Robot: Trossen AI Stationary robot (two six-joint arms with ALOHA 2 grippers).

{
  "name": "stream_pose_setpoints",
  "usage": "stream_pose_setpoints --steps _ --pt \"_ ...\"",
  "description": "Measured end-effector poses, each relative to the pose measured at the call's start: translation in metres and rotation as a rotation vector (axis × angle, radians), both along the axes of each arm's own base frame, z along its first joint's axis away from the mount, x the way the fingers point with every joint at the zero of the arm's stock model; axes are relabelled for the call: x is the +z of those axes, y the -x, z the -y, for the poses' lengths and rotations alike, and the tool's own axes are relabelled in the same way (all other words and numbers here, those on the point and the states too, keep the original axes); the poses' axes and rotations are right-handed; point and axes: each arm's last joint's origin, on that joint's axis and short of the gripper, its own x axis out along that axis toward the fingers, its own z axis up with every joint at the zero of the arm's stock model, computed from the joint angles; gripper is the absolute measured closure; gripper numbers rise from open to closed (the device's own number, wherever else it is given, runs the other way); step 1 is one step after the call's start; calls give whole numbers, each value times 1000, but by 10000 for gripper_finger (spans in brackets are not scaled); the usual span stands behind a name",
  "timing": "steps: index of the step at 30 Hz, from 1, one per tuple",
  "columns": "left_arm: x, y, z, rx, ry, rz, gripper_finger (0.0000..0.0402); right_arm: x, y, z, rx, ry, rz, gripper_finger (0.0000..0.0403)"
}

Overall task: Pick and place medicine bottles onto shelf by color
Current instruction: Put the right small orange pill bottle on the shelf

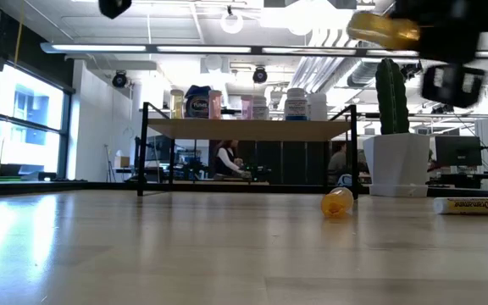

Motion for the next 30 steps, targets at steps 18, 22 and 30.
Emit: stream_pose_setpoints --steps 18,22,30 --pt "-7 -56 5 -182 -49 125 177 84 -48 43 -138 307 259 331" --pt "-12 -70 7 -248 -71 150 177 100 -53 48 -144 363 274 331" --pt "-22 -99 9 -280 -72 223 177 119 -55 50 -179 423 323 331"
